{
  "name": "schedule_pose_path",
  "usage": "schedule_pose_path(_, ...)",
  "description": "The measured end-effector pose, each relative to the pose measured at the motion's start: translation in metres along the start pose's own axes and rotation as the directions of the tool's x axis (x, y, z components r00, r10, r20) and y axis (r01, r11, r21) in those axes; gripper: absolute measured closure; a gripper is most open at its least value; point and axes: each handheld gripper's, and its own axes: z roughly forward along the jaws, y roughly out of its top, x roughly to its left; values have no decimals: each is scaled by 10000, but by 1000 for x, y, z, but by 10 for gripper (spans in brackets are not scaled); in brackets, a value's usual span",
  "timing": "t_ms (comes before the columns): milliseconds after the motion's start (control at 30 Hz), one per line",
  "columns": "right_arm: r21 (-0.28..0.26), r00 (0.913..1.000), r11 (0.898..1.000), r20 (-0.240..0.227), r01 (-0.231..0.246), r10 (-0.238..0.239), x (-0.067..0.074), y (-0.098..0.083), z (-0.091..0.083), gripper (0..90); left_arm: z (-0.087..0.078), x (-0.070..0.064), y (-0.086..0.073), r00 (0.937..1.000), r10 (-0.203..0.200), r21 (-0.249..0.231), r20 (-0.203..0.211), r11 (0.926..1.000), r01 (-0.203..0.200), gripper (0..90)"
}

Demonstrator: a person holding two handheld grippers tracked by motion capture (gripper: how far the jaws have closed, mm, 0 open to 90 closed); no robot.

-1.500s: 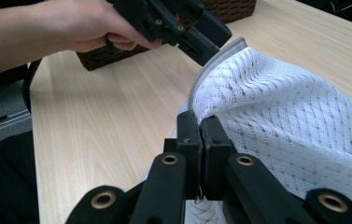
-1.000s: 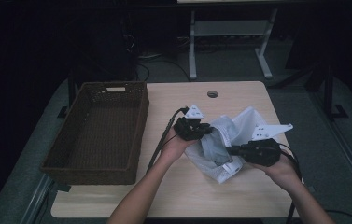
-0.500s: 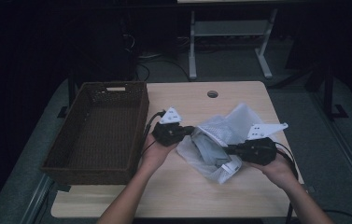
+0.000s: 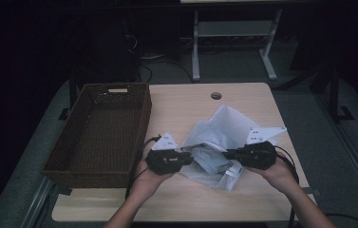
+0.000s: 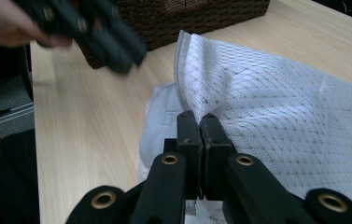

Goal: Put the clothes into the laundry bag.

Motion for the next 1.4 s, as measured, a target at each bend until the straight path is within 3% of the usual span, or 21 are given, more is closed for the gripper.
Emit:
schedule_pose_path(100,16,10000,10000,-6,45,-45,0,0,1,876,14,-2,-3,9997,43,238,239,9997,-49,883)
schedule_pose_path(133,7,10000,10000,-5,59,-59,1,0,1,876,27,-2,-5,9994,154,397,321,9991,-167,896)
schedule_pose_path(267,-11,10000,10000,-3,-14,14,0,-1,0,876,44,-1,-7,9998,104,630,172,9979,-114,890)
schedule_pose_path(400,-9,10000,10000,-13,2,-2,-1,-1,0,876,49,-1,-11,10000,55,746,3,9972,-56,688)
schedule_pose_path(433,-9,10000,10000,-13,2,-2,-1,-1,0,876,50,-2,-13,9999,10,769,-106,9970,-2,688)
schedule_pose_path(467,-6,10000,10000,-18,2,-2,-1,-1,0,876,52,-1,-15,10000,-53,853,-79,9963,60,562)
schedule_pose_path(500,-19,10000,10000,-22,-14,14,-1,-1,0,876,54,-1,-16,9998,-178,979,-27,9950,180,497)
schedule_pose_path(667,23,10000,10000,-54,15,-14,0,-1,2,876,75,3,-20,9995,-272,1459,-180,9889,296,414)
schedule_pose_path(700,23,10000,10000,-62,13,-13,1,0,2,876,83,3,-19,9988,-98,1537,-473,9880,170,430)
schedule_pose_path(767,26,10000,10000,-64,16,-16,1,0,2,876,86,3,-17,9980,14,1533,-634,9881,83,478)
schedule_pose_path(800,12,10000,10000,-62,18,-18,1,0,2,876,90,4,-15,9966,176,1576,-809,9875,-47,648)
schedule_pose_path(867,-10,10000,10000,-69,14,-14,0,0,1,876,91,6,-14,9967,211,1638,-785,9865,-80,794)
schedule_pose_path(967,-51,10000,10000,-61,-8,8,-1,-1,0,876,87,9,-13,9986,64,1296,-523,9916,4,849)
schedule_pose_path(1067,-57,10000,10000,-60,-42,42,-2,-1,-1,876,71,7,-5,9991,-147,352,-405,9993,161,856)
schedule_pose_path(1100,-57,10000,10000,-60,-42,42,-2,-1,-1,876,71,7,-5,9991,-147,352,-405,9993,161,857)
schedule_pose_path(1133,-63,10000,10000,-51,-25,24,-2,-1,-1,876,59,6,4,9992,-143,-227,-379,9997,135,858)
schedule_pose_path(1267,-255,9999,9997,-120,42,-45,1,6,-1,876,43,1,25,9982,-30,-1276,-604,9918,-47,859)
schedule_pose_path(1400,-631,9998,9978,-39,197,-200,4,17,-8,877,44,-1,37,9963,-25,-1740,-853,9847,-124,859)
